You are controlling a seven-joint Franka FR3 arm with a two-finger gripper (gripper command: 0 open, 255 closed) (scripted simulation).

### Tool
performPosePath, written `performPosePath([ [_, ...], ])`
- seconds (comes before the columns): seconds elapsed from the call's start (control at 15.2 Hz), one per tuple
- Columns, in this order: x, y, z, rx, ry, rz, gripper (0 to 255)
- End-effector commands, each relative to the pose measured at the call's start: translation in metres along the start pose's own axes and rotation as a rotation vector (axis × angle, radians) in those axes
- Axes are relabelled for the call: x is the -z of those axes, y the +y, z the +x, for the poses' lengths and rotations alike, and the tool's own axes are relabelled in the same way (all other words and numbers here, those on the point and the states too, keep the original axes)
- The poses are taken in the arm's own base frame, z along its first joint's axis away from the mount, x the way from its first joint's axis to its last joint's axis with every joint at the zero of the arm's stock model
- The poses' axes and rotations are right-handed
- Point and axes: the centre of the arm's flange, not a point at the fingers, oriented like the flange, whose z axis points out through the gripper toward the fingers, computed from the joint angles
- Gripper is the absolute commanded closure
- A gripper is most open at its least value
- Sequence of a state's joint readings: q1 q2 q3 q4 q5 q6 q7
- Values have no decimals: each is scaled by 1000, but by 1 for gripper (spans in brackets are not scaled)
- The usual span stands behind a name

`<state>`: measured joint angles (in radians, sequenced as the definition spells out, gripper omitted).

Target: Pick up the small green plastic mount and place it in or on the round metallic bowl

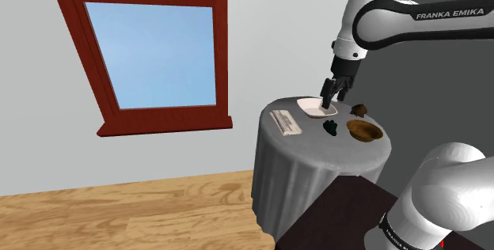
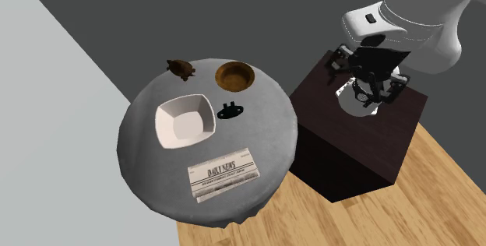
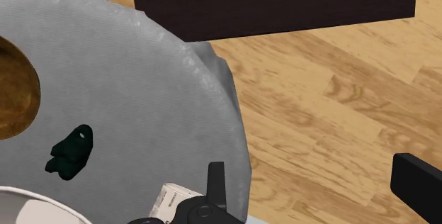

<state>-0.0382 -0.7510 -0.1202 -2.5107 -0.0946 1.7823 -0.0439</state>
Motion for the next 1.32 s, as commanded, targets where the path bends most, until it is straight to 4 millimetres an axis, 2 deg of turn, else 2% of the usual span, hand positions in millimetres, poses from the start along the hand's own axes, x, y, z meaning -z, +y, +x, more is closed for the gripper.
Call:
performPosePath([
  [0.0,-17,20,5,3,0,1,0],
  [1.25,-164,214,75,21,-11,15,0],
])
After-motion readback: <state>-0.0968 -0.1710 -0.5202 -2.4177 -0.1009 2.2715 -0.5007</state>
